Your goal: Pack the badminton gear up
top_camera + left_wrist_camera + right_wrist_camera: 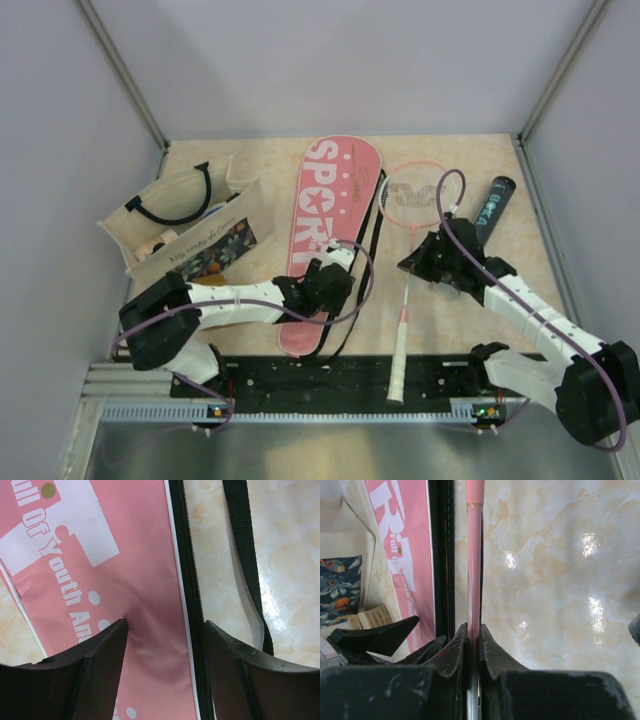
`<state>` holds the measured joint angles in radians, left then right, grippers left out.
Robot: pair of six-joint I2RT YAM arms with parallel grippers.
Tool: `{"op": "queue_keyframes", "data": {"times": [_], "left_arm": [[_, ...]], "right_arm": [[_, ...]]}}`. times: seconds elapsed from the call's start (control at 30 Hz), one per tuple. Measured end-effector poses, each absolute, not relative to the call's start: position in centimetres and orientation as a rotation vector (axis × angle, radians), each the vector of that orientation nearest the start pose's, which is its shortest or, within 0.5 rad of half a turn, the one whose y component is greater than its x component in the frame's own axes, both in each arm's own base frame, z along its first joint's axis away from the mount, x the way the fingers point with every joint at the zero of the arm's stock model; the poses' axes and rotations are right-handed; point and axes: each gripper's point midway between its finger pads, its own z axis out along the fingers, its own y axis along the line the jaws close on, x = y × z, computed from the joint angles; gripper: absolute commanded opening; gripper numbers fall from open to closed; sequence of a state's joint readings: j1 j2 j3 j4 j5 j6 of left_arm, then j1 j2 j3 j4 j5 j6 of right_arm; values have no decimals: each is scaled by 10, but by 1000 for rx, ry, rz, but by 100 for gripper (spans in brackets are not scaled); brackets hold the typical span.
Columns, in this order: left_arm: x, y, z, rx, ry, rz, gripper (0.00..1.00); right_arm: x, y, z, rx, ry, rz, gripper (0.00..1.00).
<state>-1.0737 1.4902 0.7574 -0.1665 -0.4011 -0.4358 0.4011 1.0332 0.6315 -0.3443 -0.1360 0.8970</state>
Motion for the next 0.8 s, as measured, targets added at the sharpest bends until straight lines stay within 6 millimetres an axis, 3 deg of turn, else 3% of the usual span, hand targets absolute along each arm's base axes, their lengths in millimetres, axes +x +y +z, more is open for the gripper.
{"op": "queue_keyframes", "data": {"times": [0.07,0.17,0.4,0.8], "left_arm": [[210,-276,43,593,2305,-190,63],[212,-276,40,610,2292,-132,50],[217,-277,44,596,2251,-59,0],[206,-286,70,497,2253,-239,0]], "right_arm": [[247,166,112,532,2399,778,0],[244,164,108,536,2410,772,0],[236,167,111,512,2414,774,0],[202,181,95,435,2499,732,0]]}}
